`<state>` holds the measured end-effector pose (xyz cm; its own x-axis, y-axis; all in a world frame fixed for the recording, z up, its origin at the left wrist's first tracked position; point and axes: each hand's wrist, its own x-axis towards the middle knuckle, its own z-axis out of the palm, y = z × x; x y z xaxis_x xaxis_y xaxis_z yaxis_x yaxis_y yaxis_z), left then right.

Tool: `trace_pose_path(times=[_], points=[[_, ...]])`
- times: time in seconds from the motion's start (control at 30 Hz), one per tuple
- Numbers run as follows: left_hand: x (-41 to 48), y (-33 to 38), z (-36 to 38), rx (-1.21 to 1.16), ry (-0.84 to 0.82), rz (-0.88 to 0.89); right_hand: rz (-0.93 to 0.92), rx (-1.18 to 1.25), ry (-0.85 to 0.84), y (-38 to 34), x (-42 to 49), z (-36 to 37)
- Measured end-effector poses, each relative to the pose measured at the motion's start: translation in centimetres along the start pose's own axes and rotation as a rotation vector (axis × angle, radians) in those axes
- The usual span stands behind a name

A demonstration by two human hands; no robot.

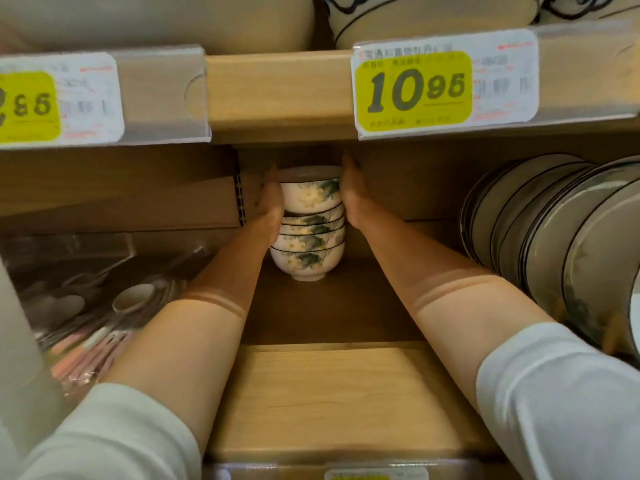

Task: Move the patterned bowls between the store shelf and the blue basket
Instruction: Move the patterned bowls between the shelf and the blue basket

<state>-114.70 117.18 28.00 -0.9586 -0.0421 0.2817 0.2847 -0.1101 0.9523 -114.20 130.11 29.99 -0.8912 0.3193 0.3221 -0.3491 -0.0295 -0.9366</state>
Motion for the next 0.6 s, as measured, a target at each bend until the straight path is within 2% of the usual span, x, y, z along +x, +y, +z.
trace_pose_path(times=[0.17, 0.33, 0.43, 0.6], points=[[1.0, -1.2, -0.7, 0.004, -0.015, -0.105, 0.041, -0.058, -0.014, 1.8, 0.6, 0.6], [1.5, -2.2, -0.5, -0.005, -0.003, -0.084, 0.006, -0.065, 0.009, 3.2, 1.3, 0.8], [1.4, -2.4, -0.2, -0.039, 0.058, -0.054, -0.013, -0.063, -0.010, 4.2, 1.1, 0.6], [1.5, -3.9, -0.5, -0.085, 0.068, 0.014, 0.086, -0.049, -0.041, 6.1, 0.7, 0.4]])
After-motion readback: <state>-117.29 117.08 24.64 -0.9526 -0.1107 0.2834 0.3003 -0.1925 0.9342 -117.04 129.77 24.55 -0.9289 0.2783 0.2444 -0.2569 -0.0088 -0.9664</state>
